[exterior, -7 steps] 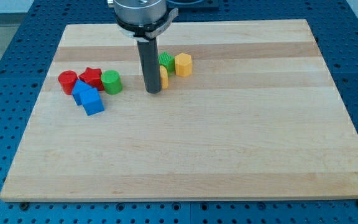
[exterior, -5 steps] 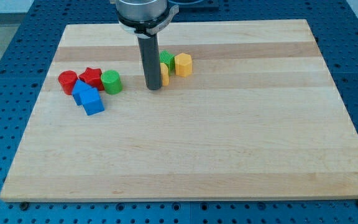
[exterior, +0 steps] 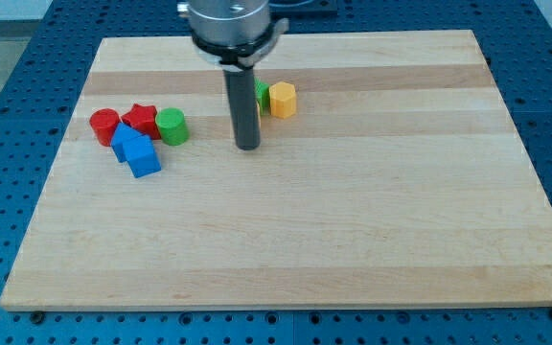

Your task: Slightly push the yellow hexagon to the right of the green star

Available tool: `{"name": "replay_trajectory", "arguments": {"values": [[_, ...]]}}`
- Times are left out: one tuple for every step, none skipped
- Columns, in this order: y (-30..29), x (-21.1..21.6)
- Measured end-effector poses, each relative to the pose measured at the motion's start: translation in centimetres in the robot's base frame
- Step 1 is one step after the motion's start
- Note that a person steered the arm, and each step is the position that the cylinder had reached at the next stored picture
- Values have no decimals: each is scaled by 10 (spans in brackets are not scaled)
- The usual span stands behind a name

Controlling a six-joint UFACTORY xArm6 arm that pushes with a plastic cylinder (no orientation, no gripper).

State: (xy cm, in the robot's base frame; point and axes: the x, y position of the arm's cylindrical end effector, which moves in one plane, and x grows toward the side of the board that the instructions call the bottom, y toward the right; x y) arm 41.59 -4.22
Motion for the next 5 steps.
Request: {"name": "replay_trajectory", "arguments": {"values": [[21, 0], [29, -6], [30, -19], [35, -33], [41, -41]]}}
